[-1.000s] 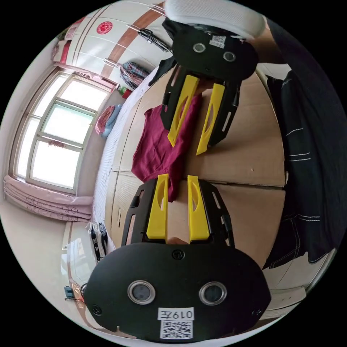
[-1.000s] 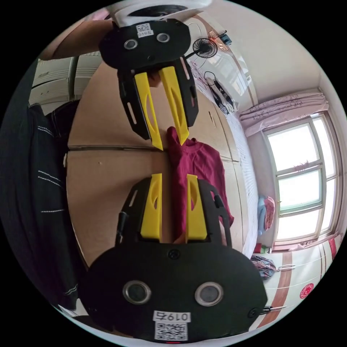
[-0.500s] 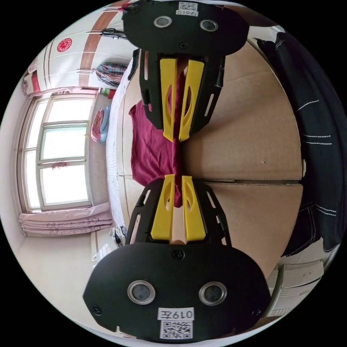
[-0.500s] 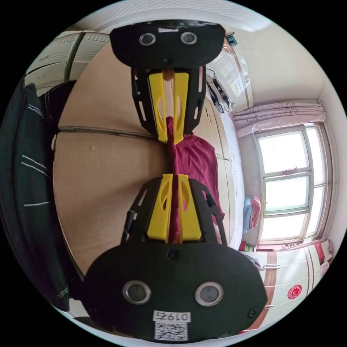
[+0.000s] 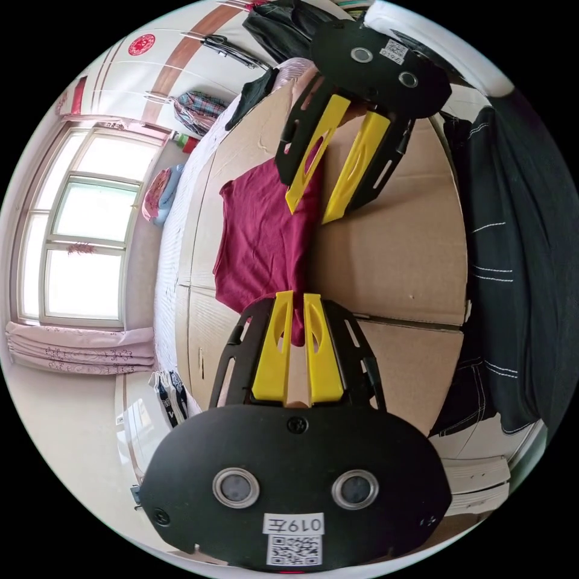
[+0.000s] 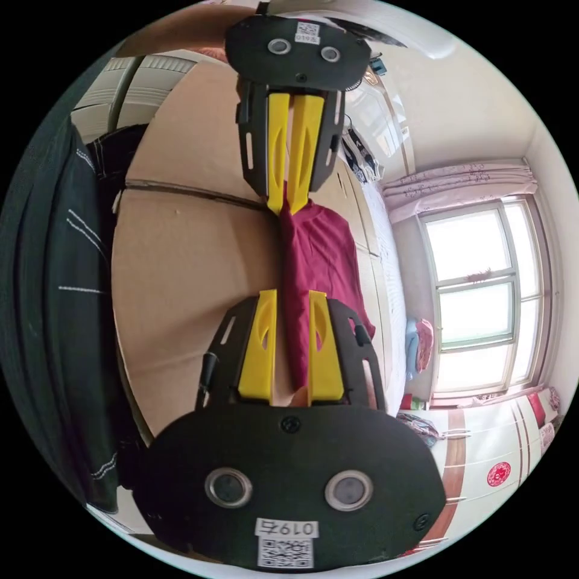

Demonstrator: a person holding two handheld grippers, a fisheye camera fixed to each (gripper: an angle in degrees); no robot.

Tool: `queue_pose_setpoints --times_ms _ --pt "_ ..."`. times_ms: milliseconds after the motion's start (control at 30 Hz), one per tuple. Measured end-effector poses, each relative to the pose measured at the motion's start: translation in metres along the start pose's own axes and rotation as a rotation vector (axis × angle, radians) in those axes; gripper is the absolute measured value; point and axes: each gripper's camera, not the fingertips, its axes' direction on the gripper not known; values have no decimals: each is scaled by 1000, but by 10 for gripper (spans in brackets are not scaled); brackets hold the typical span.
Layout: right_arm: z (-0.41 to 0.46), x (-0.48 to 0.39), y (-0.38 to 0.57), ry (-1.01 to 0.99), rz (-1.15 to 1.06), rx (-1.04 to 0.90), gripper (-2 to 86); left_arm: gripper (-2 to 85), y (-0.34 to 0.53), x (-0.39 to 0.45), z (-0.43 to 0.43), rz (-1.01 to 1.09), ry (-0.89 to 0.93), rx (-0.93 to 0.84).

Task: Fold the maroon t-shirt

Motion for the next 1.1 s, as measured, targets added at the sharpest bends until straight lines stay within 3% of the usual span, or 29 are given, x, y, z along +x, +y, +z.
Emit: queue_pose_setpoints --times_ms 300,500,800,1100 --pt "56 -17 24 169 -65 -98 26 8 -3 -3 -10 31 -11 12" --pt "61 2 39 17 -13 -30 16 8 -8 -3 -14 96 95 0" --pt "77 -14 62 124 -24 -103 70 8 -4 -10 -9 22 79 4" --pt "86 -12 85 112 -73 -170 13 7 11 -35 -9 -25 103 6"
